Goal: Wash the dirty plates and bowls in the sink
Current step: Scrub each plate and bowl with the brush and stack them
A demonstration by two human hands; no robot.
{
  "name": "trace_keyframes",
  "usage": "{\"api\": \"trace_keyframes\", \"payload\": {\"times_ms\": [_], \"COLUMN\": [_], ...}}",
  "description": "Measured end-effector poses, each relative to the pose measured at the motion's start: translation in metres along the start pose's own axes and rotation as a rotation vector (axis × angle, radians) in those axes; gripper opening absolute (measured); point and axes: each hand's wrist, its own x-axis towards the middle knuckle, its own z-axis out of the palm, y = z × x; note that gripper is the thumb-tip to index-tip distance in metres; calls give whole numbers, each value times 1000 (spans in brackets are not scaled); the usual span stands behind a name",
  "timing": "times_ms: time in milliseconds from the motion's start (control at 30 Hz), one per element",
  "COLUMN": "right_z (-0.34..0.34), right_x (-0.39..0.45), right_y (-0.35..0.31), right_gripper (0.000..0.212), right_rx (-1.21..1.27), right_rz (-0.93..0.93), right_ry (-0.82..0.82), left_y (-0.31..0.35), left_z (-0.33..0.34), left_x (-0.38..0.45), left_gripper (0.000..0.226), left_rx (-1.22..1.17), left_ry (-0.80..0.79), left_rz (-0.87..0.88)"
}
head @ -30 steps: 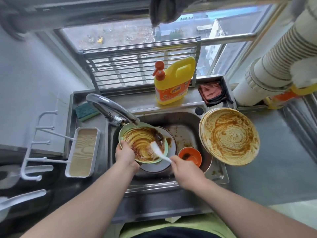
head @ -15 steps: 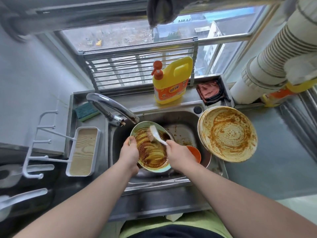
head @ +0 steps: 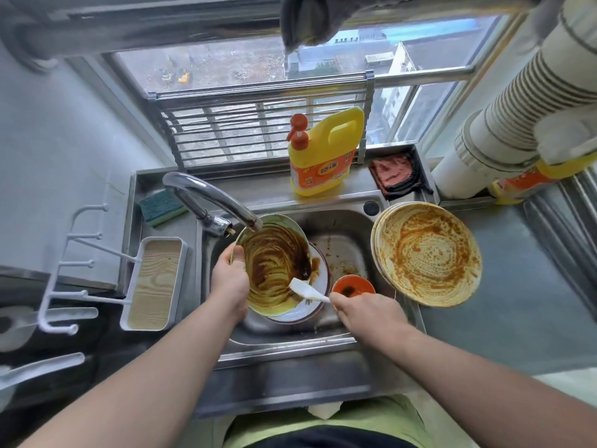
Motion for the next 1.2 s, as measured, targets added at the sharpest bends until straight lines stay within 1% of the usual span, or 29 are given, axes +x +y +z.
{"api": "trace_keyframes", "payload": {"times_ms": [133, 200, 233, 300, 400, 467, 500, 567, 633, 733, 833, 900, 967, 1033, 1067, 1133, 1200], "right_z": [2, 10, 11, 9, -7, -17, -22, -33, -45, -53, -40, -21, -2, 14, 20, 22, 14], "right_x": [-13, -20, -19, -9, 13, 24, 28, 37, 48, 58, 55, 45, 30, 13, 5, -6, -9], "right_y": [-47, -53, -46, -20, 12, 16, 13, -1, -17, -32, -22, -17, -20, -28, -34, -46, -59], "right_gripper": [18, 17, 17, 19, 21, 30, 36, 53, 68, 75, 78, 75, 61, 44, 41, 39, 39], "right_rx": [196, 234, 209, 125, -35, -146, -178, -184, -155, -136, -110, -65, 47, 206, 273, 358, 405], "right_rz": [-82, -90, -71, -10, 46, 59, 65, 67, 37, 4, 57, 80, 74, 70, 65, 35, -15], "right_ry": [-45, -33, -29, -19, 62, 97, 96, 91, 123, 154, 80, 13, -64, -90, -88, -98, -94], "left_y": [5, 3, 2, 1, 1, 0, -1, -2, -1, 2, 4, 1, -2, -5, -7, -11, -17], "left_z": [8, 4, -1, -9, -12, -12, -13, -15, -18, -21, -26, -30, -32, -29, -27, -20, -13], "left_x": [-1, 1, 2, 3, 4, 5, 6, 9, 14, 20, 28, 35, 36, 31, 28, 19, 11], "left_gripper": [34, 35, 34, 41, 46, 42, 41, 42, 44, 42, 41, 45, 50, 45, 41, 37, 38], "left_rx": [-25, 11, 49, 132, 229, 336, 385, 455, 525, 582, 574, 547, 508, 433, 414, 403, 404], "left_ry": [65, 68, 57, 12, -93, -160, -169, -173, -190, -184, -145, -111, -79, -22, 13, 39, 22], "left_rz": [64, 71, 86, 113, 101, 69, 46, 10, 6, 24, 44, 56, 67, 97, 104, 118, 130]}}
